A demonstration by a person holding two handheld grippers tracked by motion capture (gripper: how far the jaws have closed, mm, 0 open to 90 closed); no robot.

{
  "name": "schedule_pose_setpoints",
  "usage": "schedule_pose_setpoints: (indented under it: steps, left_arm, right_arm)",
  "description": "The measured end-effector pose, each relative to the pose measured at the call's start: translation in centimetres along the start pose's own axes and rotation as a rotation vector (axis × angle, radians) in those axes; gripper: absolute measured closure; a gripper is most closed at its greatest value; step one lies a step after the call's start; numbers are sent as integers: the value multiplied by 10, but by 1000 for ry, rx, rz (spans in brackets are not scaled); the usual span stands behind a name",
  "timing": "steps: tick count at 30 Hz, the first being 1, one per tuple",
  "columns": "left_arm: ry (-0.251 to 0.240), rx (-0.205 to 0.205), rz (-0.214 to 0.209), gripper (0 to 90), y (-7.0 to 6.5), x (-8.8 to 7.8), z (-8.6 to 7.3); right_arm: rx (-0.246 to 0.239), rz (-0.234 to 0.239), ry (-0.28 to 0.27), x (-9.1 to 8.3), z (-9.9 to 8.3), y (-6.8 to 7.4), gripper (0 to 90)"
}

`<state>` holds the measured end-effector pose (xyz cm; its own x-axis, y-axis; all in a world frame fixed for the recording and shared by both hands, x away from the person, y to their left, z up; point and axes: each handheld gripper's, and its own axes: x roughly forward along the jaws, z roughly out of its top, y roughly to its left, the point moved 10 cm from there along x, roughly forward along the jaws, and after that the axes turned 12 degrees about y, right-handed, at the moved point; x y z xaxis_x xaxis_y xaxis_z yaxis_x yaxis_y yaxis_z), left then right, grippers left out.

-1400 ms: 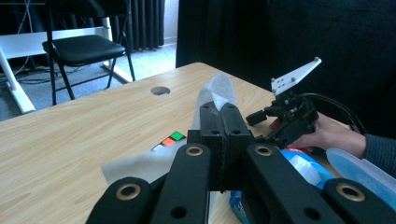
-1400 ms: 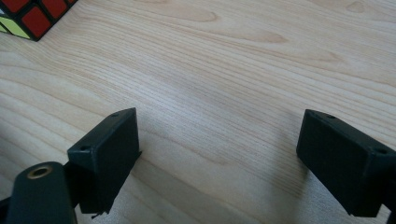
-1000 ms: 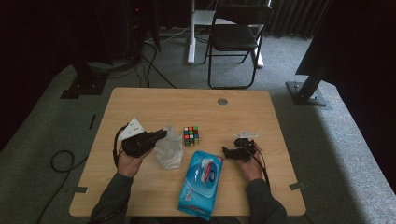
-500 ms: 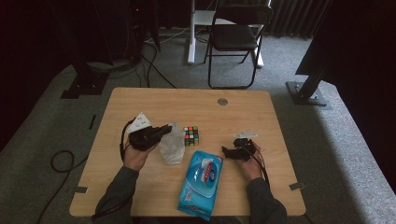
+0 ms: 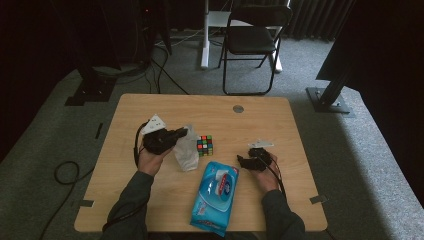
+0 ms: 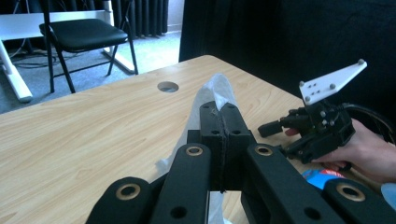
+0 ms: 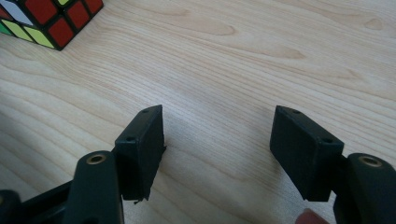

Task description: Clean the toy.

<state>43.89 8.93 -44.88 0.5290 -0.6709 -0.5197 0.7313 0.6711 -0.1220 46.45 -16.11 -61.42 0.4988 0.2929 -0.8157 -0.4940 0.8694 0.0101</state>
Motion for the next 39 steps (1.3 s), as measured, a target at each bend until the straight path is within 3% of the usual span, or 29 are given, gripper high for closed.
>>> schedule_pose_setpoints:
  steps: [13, 18, 27, 31, 39]
  left_arm:
    - [14, -2, -15, 900, 1, 26, 17]
    - [11, -22, -19, 900, 6, 36, 26]
    - [-1, -68, -29, 900, 8, 58, 36]
    - [33, -92, -19, 900, 10, 76, 29]
    - [138, -108, 6, 900, 14, 107, -5]
  right_arm:
    - [-2, 26, 1, -1, 9, 6, 345]
    - [-25, 32, -18, -4, 18, 13, 346]
    - [-29, 39, -4, 3, 17, 19, 348]
    - [-30, 41, -6, 2, 17, 20, 350]
    - [-31, 42, -7, 1, 17, 19, 350]
